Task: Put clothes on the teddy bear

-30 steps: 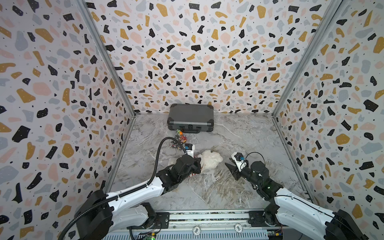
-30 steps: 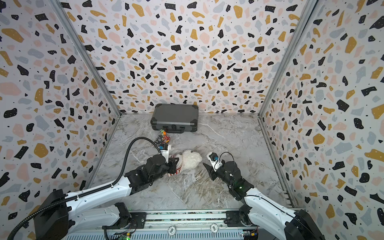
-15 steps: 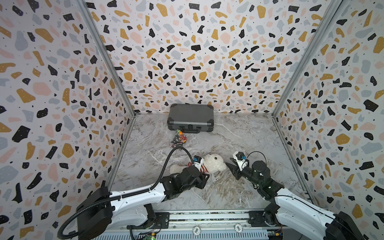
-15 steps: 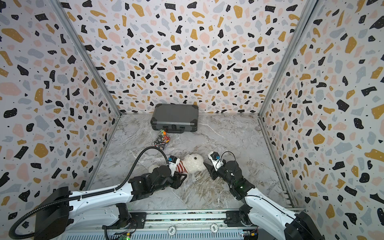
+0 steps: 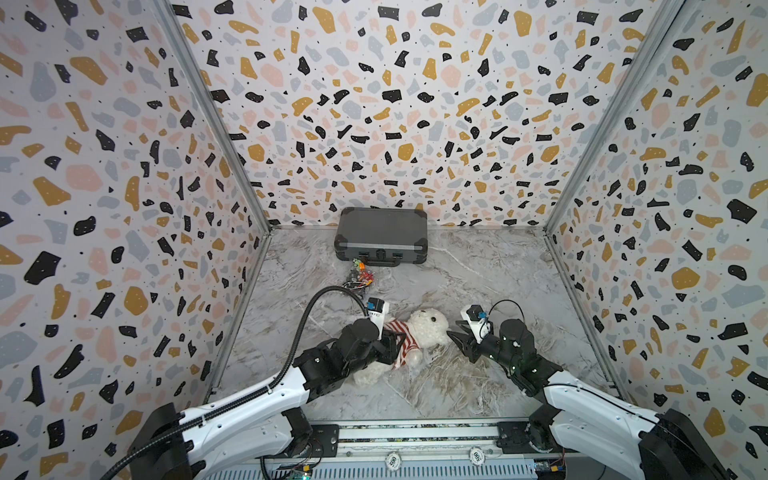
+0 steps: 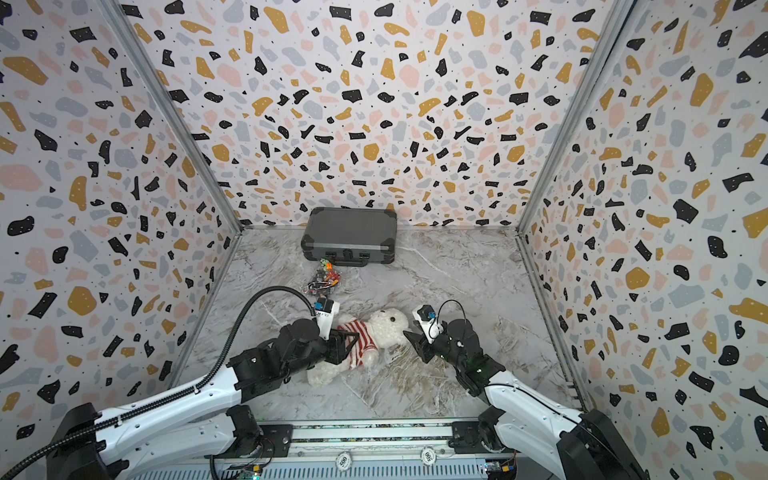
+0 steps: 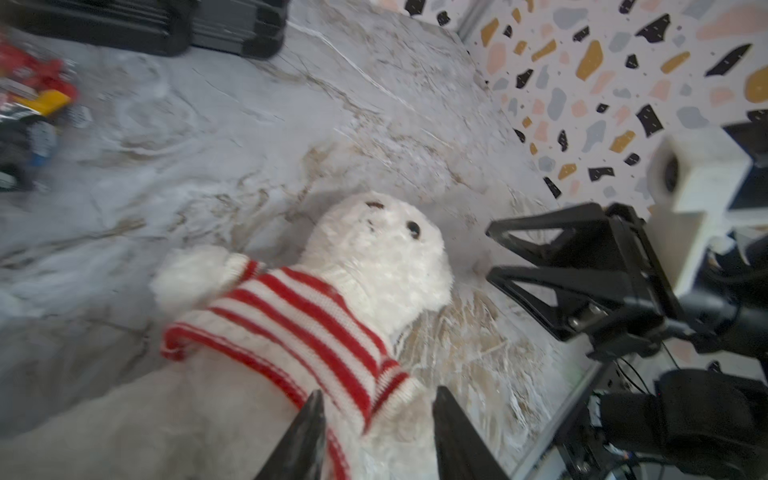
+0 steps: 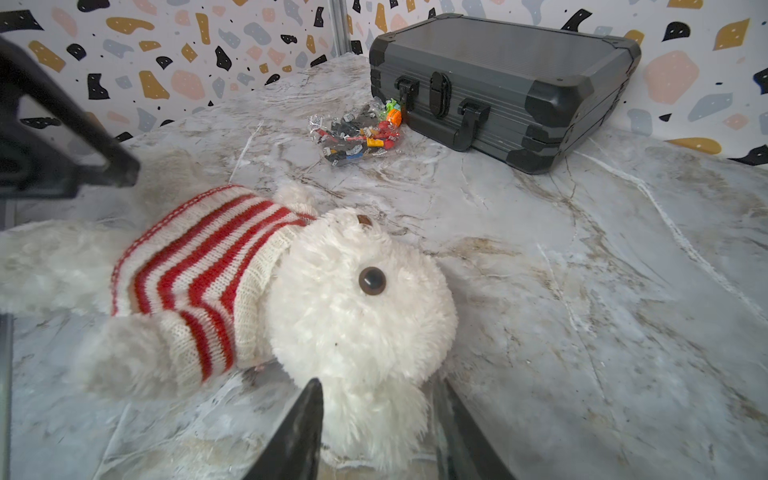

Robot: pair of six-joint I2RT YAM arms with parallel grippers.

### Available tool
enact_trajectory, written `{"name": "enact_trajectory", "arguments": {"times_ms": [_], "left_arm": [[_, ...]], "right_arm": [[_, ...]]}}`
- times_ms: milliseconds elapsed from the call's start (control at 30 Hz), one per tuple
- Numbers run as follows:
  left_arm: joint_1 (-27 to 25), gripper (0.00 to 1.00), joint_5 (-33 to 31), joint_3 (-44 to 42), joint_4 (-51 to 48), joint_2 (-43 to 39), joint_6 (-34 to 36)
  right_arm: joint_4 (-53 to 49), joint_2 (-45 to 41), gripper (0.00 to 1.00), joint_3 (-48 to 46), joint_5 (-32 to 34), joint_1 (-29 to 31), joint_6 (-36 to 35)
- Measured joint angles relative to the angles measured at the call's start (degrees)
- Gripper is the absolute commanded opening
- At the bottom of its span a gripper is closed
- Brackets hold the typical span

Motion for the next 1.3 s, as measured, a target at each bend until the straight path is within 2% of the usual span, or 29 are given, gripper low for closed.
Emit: {"name": "enact_trajectory", "arguments": {"times_ms": [167,300,433,633,933,1133,1300], "left_arm": [[2.99,0.43,-1.97,1.11,-0.44,3.82,2.32],[3.06,0.44,-2.05,3.67,-1.42,8.35,4.81],[3.06,0.45,-1.44,4.15,-2.10,9.97,6.43],[2.84,0.44,0.66,3.26,-3.06,10.84,7.58],[0.50,0.35,2.29,-2.03,-3.23,10.73,7.28],[-1.70,0.33,2.60,-5.40,0.33,9.46,4.46],[-4.61,0.32,2.93,-8.26,4.70,9.33,1.29]], "right_arm": [[0.94,0.35,0.49,0.00,-2.01,0.00,0.09],[1.25,1.57,0.63,0.11,-3.10,0.00,0.28],[2.14,2.51,0.70,0.11,-3.85,0.00,0.72],[2.58,6.51,0.71,1.73,-5.07,0.00,1.09],[3.04,7.74,0.69,2.14,-5.92,0.24,1.27],[1.57,7.37,0.68,4.07,-4.72,3.45,0.68],[1.22,6.82,0.73,5.57,-2.89,5.42,0.68]]}}
